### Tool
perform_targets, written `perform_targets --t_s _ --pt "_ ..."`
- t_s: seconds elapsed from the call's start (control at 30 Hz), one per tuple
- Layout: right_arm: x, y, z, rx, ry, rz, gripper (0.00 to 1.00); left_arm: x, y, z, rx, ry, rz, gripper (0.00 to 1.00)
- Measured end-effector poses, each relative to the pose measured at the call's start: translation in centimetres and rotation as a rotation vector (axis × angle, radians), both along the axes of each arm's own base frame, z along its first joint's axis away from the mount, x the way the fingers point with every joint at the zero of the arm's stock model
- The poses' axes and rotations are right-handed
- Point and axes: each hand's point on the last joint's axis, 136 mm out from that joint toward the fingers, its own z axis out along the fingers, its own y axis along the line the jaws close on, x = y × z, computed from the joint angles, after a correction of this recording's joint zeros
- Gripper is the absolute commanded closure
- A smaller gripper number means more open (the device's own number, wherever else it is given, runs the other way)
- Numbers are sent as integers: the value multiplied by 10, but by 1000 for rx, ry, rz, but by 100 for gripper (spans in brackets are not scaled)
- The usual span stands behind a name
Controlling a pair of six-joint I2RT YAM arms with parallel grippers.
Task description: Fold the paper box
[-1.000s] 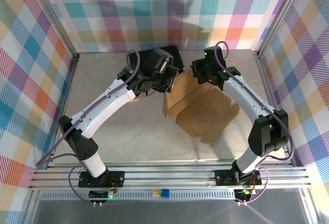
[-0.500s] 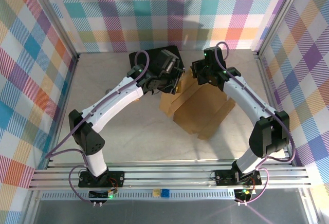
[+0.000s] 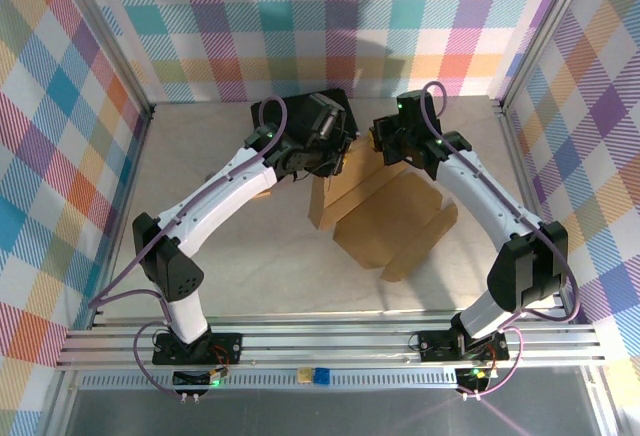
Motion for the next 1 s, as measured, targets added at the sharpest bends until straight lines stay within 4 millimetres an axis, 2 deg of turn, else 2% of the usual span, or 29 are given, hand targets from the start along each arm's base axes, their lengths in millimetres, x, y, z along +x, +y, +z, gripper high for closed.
perform_targets --t_s 0.13,0.2,0.23,0.3,0.4,0.47,0.6,0.7,0.8,1.0 --pt "-1 -2 -3 -6 12 -13 100 3 1 1 -7 -6 7 99" --pt "-1 -3 -5 -7 16 -20 100 6 2 1 -13 -10 13 100" --pt "-1 -3 -5 -8 16 -21 94 6 3 1 -11 -13 8 100" --pt "-3 -3 -5 -10 16 -15 67 5 5 0 -5 -19 -10 100" --pt "-11 -6 -5 -5 -2 27 36 6 16 -7 16 -23 -34 100" --pt "-16 -6 -1 25 -38 85 29 8 30 -16 24 -15 -50 100" --pt "-15 -15 -5 129 -100 171 25 18 61 -29 39 -5 -98 100" --pt "-17 -24 -26 179 -95 201 26 24 78 -29 32 -25 -154 100" --pt "-24 -20 -41 225 -90 232 28 26 91 -27 31 -48 -211 100" --pt "-14 1 -24 311 -174 295 38 31 102 -26 31 -105 -303 100"
